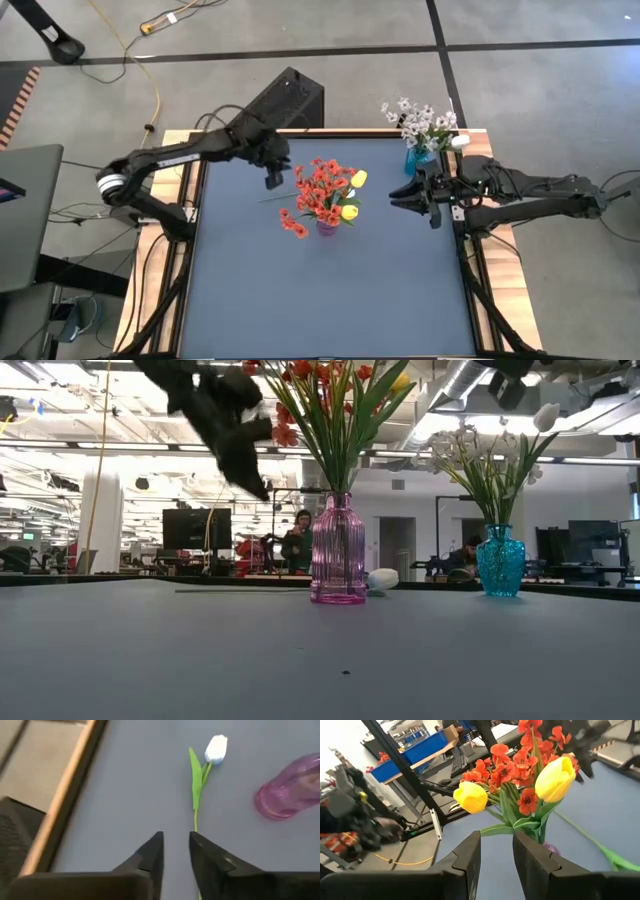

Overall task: Sort flowers into vase by color
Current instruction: Put the white flower into the blue vase

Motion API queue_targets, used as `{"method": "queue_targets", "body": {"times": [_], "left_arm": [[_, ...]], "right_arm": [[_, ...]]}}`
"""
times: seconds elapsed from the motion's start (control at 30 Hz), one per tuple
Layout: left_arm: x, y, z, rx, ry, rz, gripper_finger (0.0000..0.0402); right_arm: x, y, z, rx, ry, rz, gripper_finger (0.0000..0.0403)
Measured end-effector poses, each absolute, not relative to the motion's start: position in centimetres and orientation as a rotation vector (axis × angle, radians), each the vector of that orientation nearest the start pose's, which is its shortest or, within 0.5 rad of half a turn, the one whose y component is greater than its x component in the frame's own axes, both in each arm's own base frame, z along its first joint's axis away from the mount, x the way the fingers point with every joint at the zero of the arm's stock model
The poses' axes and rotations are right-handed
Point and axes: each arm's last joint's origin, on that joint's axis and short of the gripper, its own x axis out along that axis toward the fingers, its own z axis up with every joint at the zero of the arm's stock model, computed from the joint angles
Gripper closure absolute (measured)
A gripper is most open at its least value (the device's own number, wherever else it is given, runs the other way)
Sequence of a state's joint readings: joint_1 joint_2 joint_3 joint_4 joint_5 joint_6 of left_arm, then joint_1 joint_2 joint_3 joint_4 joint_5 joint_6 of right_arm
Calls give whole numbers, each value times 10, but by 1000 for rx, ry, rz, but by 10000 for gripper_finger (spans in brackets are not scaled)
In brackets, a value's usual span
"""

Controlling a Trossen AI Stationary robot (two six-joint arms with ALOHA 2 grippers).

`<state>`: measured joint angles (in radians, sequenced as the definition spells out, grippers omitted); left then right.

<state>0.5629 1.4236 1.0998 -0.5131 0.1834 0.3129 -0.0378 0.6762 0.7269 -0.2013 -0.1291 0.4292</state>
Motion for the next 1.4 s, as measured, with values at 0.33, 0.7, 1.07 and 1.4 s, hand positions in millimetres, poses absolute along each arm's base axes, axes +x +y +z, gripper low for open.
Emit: {"method": "queue_targets", "body": {"times": [0.33,0.7,1.07,1.4], "left_arm": [[294,157,187,-54,776,108,227],[319,152,141,-7,827,98,234],[321,149,121,-14,912,139,235],[329,131,110,-6,956,90,346]], "right_arm": [[151,6,326,514,188,105,264],[151,9,326,562,196,117,264],[151,9,326,519,192,100,264],[151,9,324,519,211,95,264]]}}
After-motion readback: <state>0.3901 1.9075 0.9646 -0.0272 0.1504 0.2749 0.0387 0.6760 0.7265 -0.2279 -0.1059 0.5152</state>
